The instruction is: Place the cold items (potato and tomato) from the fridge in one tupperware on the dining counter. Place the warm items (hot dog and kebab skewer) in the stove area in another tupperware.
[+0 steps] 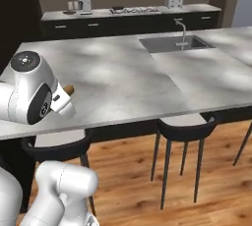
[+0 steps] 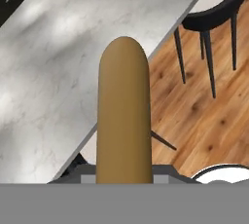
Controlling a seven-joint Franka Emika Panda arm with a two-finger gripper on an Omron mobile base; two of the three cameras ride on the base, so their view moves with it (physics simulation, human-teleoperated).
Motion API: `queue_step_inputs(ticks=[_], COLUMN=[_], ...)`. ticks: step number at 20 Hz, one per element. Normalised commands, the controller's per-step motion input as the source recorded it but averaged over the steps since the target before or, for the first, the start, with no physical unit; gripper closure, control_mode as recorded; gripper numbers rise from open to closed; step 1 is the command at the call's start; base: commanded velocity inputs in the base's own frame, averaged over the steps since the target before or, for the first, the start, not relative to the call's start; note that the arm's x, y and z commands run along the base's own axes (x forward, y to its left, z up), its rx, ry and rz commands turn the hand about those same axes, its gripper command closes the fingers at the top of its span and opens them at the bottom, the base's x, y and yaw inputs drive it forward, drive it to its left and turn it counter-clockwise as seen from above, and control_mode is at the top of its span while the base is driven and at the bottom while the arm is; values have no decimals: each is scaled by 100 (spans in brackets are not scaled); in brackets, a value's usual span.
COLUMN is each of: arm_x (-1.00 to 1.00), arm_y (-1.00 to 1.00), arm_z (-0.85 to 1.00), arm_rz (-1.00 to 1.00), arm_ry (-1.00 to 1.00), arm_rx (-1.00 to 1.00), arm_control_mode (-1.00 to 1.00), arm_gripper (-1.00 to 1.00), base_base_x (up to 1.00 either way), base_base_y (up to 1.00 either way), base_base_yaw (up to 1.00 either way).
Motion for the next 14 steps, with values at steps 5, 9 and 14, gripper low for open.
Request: queue_step_inputs(ticks=[5,9,14], arm_x=[0,0,0], arm_y=[0,0,0], arm_z=[0,0,0], arm_rz=[0,0,0], arm_ry=[0,0,0], arm_rx=[0,0,0], arm_control_mode=[100,100,100], arm_gripper=[100,100,100], base_base_x=[28,20,11], base_base_y=[-100,-100,-100], base_base_yaw=[41,38,34])
